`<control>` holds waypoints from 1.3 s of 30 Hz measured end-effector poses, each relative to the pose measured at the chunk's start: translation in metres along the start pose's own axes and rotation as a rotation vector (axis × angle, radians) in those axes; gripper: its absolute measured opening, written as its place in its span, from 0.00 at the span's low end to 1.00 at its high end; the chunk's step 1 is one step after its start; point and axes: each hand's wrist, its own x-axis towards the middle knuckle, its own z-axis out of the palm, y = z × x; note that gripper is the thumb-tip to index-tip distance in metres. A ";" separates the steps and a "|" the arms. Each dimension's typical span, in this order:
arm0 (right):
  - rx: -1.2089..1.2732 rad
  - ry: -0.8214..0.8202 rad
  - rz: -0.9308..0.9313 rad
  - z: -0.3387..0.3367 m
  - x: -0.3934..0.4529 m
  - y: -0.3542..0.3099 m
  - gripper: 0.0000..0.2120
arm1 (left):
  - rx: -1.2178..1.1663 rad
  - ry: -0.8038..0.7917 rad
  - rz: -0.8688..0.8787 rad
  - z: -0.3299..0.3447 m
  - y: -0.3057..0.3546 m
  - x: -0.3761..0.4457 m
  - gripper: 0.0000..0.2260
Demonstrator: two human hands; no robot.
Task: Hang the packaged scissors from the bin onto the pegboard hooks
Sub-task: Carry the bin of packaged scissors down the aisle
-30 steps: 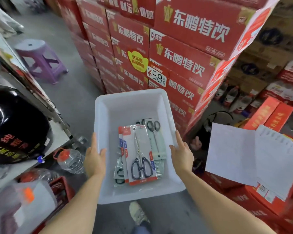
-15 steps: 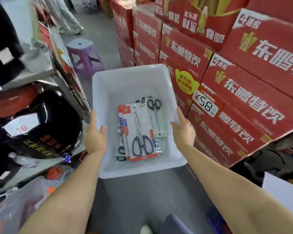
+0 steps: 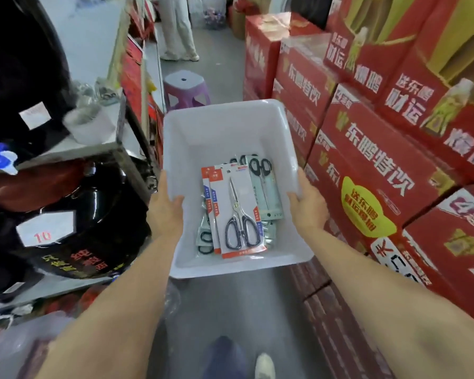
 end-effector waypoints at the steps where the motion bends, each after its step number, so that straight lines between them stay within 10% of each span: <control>1: 0.006 -0.016 -0.005 0.006 0.017 -0.003 0.29 | 0.003 0.007 -0.011 0.006 0.004 0.013 0.32; 39: 0.051 -0.157 -0.057 0.337 0.682 -0.233 0.28 | 0.089 0.122 -0.037 0.204 0.138 0.699 0.33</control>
